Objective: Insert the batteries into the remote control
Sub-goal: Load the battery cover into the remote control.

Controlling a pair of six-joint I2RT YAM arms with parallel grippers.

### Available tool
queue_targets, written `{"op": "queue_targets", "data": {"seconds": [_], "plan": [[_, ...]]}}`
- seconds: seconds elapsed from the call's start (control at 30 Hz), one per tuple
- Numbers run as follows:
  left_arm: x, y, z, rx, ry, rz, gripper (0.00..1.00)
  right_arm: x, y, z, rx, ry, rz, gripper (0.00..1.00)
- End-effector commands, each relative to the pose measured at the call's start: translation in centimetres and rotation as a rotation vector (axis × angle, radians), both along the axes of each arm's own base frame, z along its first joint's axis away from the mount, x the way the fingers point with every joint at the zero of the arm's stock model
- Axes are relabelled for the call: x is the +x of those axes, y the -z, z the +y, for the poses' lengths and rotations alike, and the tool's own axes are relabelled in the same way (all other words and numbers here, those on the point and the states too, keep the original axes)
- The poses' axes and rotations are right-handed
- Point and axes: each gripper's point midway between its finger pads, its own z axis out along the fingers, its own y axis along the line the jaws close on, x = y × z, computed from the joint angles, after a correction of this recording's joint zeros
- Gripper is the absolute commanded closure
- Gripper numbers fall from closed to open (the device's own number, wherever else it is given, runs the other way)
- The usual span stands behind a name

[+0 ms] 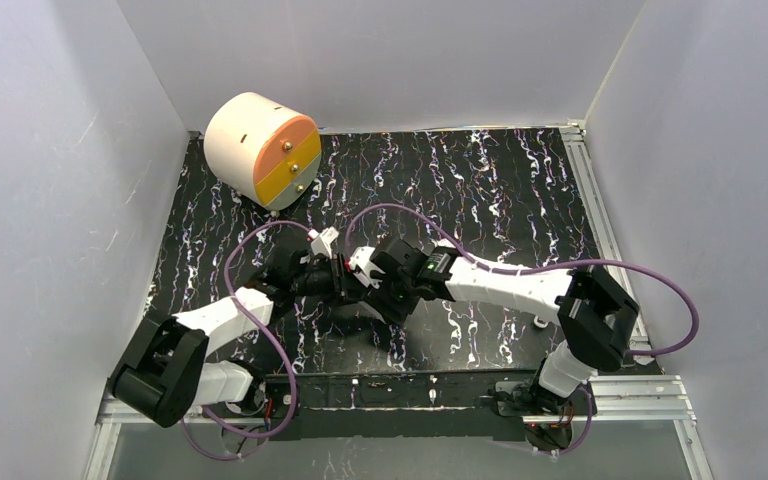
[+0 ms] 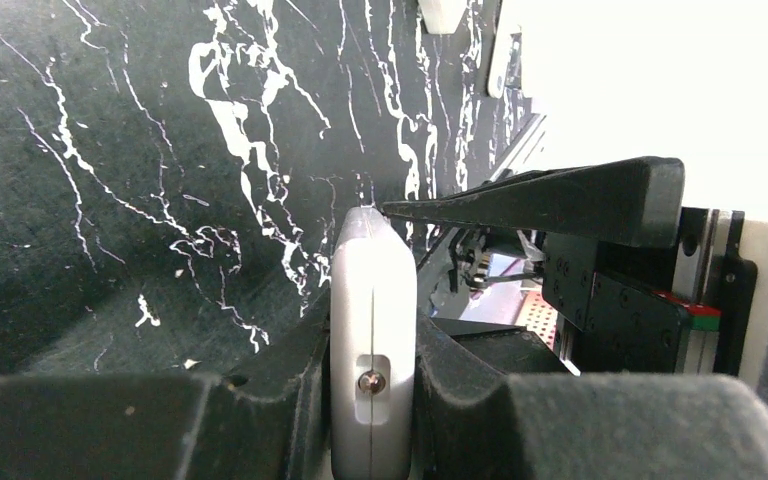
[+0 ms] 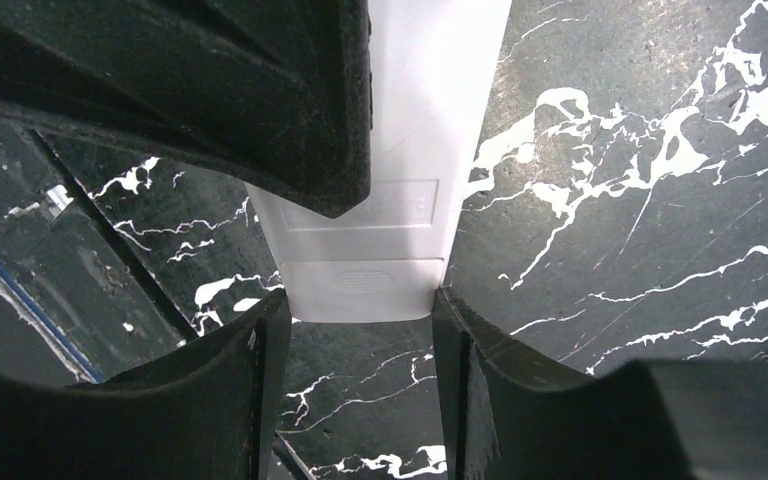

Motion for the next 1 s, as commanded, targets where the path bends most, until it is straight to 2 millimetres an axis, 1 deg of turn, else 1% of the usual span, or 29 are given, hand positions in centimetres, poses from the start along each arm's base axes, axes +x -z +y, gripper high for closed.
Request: {"op": "queue_targets", "data": {"seconds": [0.0, 0.13, 0.23, 0.3, 0.57, 0.7, 0.8, 0.97], "plan": [[-2.8, -8.3, -2.3, -0.260, 0.222, -0.026, 1.00, 2.7, -4.0, 5.0, 0.179, 0.017, -0.094, 0.48], [-2.8, -9.4, -2.2, -0.290, 0.256, -0.010, 1.00, 2.5, -3.9, 4.3, 0.131, 0.023, -0.080, 0.47], [-2.4, -9.7, -2.1, -0.296, 0.261, 0.001, 1.00, 2.3, -3.7, 3.8, 0.099, 0.025, -0.067, 0.46], [-2.1, -9.6, -2.1, -0.294, 0.256, 0.005, 1.00, 2.7, -3.7, 3.3, 0.072, 0.042, -0.084, 0.45], [-1.1, -8.3, -2.3, -0.274, 0.237, 0.040, 1.00, 3.4, -4.3, 2.9, 0.030, 0.066, -0.104, 0.43], [-0.6, -7.9, -2.1, -0.268, 0.223, 0.052, 1.00, 3.4, -4.4, 3.0, 0.030, 0.064, -0.103, 0.41], [-0.2, -7.8, -2.0, -0.267, 0.215, 0.053, 1.00, 3.3, -4.6, 2.9, 0.032, 0.063, -0.100, 0.38], [0.0, -7.4, -1.9, -0.260, 0.208, 0.062, 1.00, 3.3, -4.6, 3.0, 0.037, 0.063, -0.102, 0.35]]}}
